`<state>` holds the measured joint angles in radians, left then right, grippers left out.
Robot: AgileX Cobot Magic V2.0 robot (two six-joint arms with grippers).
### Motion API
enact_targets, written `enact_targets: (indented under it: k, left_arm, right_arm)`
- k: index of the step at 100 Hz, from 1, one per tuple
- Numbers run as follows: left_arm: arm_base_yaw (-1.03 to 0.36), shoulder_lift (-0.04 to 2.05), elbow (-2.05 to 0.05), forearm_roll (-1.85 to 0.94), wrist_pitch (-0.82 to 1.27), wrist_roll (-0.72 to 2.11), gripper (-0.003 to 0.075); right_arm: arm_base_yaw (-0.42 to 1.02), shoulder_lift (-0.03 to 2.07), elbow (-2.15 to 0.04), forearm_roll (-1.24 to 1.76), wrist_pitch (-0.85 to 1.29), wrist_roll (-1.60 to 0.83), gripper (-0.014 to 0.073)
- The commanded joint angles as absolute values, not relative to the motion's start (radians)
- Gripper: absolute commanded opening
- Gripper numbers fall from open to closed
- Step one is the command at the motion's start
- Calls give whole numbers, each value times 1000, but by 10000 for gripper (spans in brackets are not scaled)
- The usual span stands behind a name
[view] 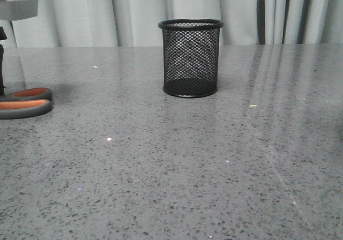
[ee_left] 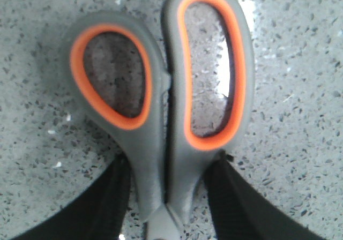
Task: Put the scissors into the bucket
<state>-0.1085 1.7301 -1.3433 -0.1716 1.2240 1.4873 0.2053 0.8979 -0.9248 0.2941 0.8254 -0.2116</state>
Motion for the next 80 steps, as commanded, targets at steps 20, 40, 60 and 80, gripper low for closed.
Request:
enact_targets:
  k: [20,40,60,80]
  left_arm:
    - [-107,1702,-1363,-198,1276,1485,142]
    - [-107,1702,-1363,-208,1276,1485,115]
    - [-107,1702,-1363,-208,1276,1485,115]
    - [-107,1702,-1363,-208,1276,1485,78]
  right_arm:
    - [205,895,-960,300,778,-221,446]
    - [205,895,-960,300,778,-221,446]
    - [205,895,-960,300,778,-221,446]
    - [205,895,-960,300,778,-221,446]
